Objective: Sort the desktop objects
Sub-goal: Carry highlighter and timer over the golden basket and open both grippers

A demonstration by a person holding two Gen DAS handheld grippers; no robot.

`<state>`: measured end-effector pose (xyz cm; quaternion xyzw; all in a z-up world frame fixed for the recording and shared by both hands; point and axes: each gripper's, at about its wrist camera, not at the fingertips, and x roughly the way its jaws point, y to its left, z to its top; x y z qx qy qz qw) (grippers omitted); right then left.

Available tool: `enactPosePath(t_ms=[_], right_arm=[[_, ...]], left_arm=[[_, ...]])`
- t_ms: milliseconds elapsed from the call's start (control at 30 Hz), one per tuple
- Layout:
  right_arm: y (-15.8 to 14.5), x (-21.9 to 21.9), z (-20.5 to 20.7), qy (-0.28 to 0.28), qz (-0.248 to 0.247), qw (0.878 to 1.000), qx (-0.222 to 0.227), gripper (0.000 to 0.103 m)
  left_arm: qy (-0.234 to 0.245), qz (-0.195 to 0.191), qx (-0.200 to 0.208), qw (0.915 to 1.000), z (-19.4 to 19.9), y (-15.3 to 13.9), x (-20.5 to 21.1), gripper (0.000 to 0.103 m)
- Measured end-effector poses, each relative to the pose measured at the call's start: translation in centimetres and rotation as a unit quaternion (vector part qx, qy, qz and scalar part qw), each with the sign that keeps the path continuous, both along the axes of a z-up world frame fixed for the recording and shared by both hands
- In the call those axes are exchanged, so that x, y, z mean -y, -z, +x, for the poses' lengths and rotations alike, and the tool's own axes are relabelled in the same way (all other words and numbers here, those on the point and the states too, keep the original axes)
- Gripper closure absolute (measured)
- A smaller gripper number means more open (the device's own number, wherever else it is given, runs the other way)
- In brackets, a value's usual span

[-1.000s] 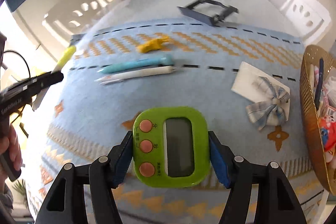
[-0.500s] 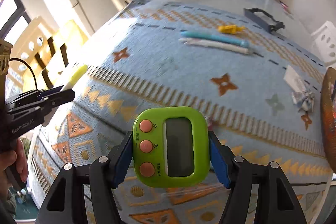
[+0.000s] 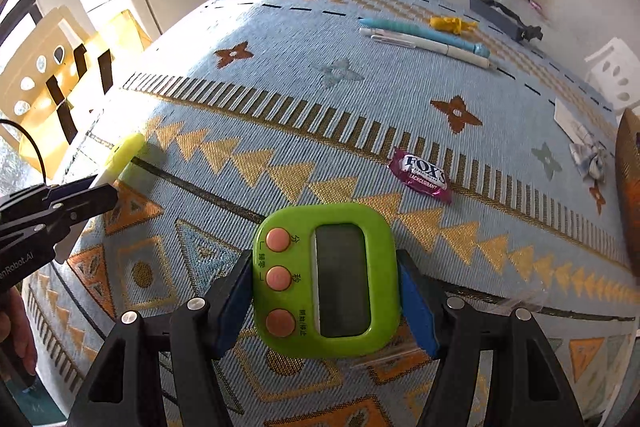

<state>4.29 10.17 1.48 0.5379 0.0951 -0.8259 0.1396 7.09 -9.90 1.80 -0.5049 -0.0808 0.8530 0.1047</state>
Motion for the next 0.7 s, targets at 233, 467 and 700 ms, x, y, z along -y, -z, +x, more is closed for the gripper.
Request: enactPosePath(t_ms=[233,467,700], right_arm=[[0.0,-0.1,0.0,-0.001,-0.002,1.000,0.005,0.034],[0.0,0.3,0.0,-0.010,0.000,1.000,0.004,0.029],[-0.2,0.3,0.5,-0.023,-0.010,1.000,-0.006,0.037]], left_arm=[[0.013,-0.004,-0.006,0.9999,-0.1,-0.1,-1.0,0.061],[0.032,-0.062,-0.031,0.9971,-0.1,0.1,-3.3,0.051],[0.032,-0.089,-0.047,0.9944,-0.2,-0.1,-3.5,0.082]])
